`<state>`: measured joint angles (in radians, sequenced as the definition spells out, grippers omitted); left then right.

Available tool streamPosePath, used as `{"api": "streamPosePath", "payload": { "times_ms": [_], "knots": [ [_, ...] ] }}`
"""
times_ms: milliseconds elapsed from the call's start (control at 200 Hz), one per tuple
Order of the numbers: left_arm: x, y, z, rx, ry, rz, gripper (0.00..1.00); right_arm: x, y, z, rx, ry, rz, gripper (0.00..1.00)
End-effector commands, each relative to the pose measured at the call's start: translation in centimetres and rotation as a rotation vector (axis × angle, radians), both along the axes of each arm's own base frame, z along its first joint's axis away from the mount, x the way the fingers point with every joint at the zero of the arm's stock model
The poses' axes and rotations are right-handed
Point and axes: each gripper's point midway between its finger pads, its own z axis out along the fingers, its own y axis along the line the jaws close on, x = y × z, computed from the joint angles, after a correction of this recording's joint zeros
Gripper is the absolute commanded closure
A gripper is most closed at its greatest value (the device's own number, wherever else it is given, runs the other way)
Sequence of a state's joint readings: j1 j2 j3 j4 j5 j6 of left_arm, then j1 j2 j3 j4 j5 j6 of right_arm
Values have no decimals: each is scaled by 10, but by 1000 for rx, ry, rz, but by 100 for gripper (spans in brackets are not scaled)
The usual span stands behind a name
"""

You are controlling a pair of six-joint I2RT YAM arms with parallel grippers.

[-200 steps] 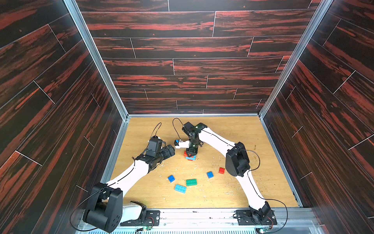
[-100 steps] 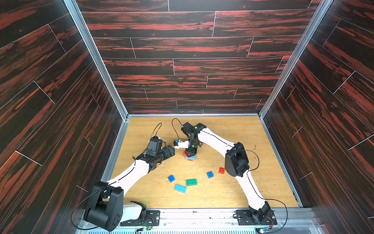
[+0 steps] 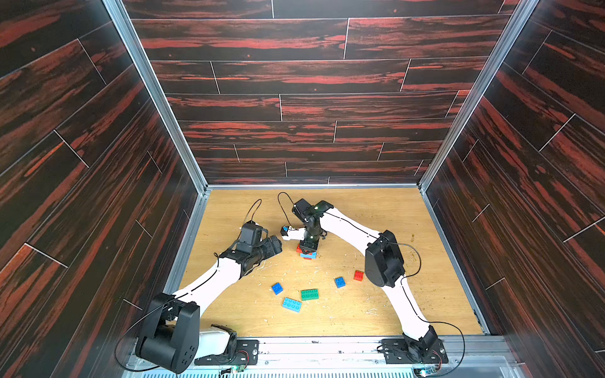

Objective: Assemble a heart with lego
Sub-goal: Assemble the lego brick with the lego brick.

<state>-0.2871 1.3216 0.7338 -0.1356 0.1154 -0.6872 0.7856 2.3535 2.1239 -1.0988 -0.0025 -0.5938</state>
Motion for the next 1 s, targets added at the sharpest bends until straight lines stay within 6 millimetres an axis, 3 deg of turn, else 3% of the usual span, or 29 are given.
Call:
{"api": "streamPosePath", "payload": {
  "times_ms": [0, 85, 261, 356, 546, 661, 802, 852, 917, 992],
  "knots": [
    [-1, 4, 2, 17, -1, 2, 9, -11, -16, -32, -100, 39, -20, 91],
    [-1, 5, 2, 17, -3, 3, 9, -12, -18, -37, -111, 32, -22, 91],
    [-2, 5, 3, 17, -2, 4, 9, -14, -3, -44, -88, 47, 1, 91],
    [-3, 7, 4, 22, -5, 8, 9, -11, -9, -60, -136, 49, -27, 91],
    [-4, 8, 3, 26, -8, 7, 9, -33, -21, -88, -154, 154, -78, 91],
    [-4, 8, 3, 30, -5, 5, 9, -30, -32, -96, -170, 170, -143, 91],
    [-5, 8, 2, 32, -6, 4, 9, -43, -43, -111, -200, 194, -143, 91],
    [-4, 9, 2, 35, -7, 5, 9, -38, -46, -109, -220, 167, -159, 91],
    [-4, 8, 3, 31, -10, 4, 9, -23, -35, -92, -179, 104, -191, 88],
    [-3, 7, 6, 24, -17, 2, 9, -5, -16, -65, -90, 30, -211, 74]
  ]
}}
